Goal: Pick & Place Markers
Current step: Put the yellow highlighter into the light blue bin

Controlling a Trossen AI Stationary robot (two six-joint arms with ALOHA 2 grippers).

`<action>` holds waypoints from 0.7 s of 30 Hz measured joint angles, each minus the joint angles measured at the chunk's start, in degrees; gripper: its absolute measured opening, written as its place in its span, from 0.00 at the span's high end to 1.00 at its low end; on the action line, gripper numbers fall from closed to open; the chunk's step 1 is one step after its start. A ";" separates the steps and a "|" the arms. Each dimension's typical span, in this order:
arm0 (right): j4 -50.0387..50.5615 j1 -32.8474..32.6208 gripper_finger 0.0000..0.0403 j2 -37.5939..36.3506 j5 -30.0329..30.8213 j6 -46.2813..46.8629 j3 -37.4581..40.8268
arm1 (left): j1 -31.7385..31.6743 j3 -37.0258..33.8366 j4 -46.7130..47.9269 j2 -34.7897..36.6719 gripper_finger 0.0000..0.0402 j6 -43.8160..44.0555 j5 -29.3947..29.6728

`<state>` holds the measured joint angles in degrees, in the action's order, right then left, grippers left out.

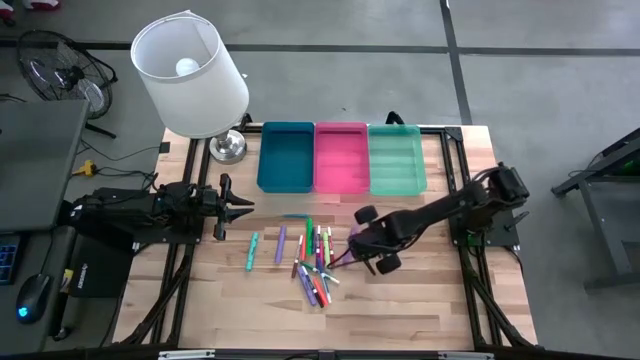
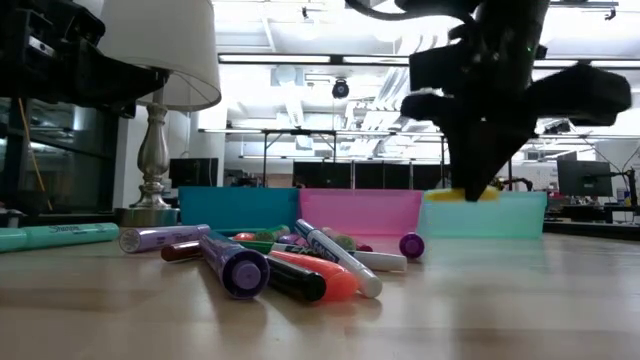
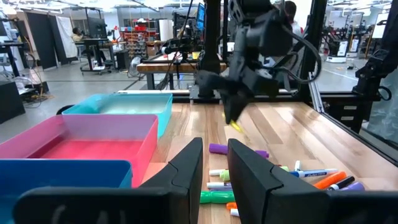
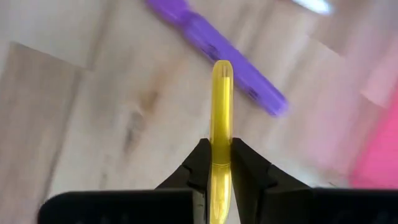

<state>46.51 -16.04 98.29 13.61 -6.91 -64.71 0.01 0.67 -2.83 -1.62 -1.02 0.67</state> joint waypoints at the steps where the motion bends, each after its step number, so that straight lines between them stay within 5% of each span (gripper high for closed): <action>1: 0.83 0.13 0.93 -0.53 0.47 1.83 0.02 | 0.02 0.00 0.00 0.00 0.82 0.00 0.00; 12: 10.11 4.15 0.93 -6.61 -0.32 19.20 0.02 | 0.01 0.00 0.00 0.02 0.82 0.00 0.00; 21: 16.39 16.57 0.93 -9.92 -3.29 23.99 0.02 | 0.02 0.00 0.00 0.00 0.82 0.00 0.00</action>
<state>62.89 0.53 88.37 10.32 17.08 -64.69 0.03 0.67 -2.83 -1.63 -1.02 0.67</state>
